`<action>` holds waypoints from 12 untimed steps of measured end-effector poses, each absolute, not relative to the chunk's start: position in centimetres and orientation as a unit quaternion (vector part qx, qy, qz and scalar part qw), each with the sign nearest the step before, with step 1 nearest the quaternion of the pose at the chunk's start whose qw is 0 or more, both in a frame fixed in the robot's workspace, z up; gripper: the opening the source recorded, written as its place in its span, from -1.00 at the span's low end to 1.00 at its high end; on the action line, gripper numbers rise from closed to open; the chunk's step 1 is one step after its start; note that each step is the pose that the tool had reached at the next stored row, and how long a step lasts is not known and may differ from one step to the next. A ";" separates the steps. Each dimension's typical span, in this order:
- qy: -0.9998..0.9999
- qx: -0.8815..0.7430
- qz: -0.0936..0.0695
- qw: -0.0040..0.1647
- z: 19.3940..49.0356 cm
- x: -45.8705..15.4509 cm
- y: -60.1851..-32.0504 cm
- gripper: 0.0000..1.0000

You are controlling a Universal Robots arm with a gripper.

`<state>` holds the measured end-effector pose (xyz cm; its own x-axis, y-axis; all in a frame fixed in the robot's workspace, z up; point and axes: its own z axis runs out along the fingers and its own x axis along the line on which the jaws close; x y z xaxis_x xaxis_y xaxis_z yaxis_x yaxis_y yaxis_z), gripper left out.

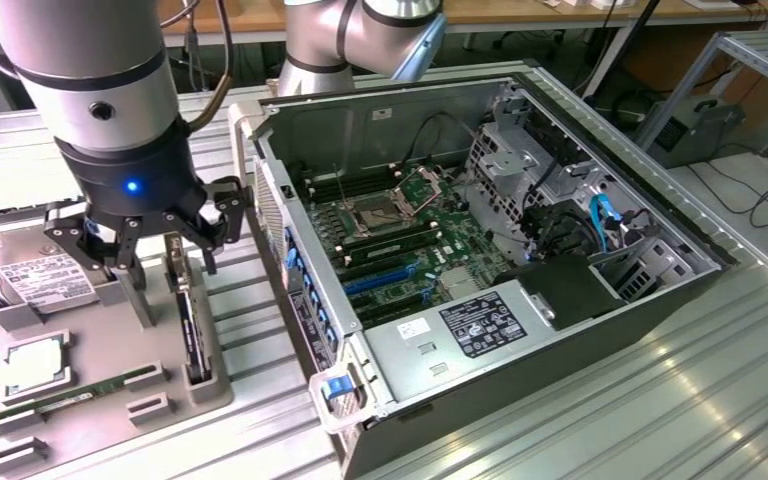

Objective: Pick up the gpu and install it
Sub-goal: 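Pick up the gpu and move the gpu toward the slot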

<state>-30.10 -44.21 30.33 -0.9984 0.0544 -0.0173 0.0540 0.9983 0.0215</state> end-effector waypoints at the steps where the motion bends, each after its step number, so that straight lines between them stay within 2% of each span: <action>1: 1.000 0.027 0.010 0.009 30.2 -30.1 -44.2 0.33; 12: 1.000 0.027 0.011 0.005 29.3 -30.1 -44.4 0.33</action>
<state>-30.10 -44.38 29.30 -0.9985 0.0544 -0.0103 0.0541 0.9983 0.0215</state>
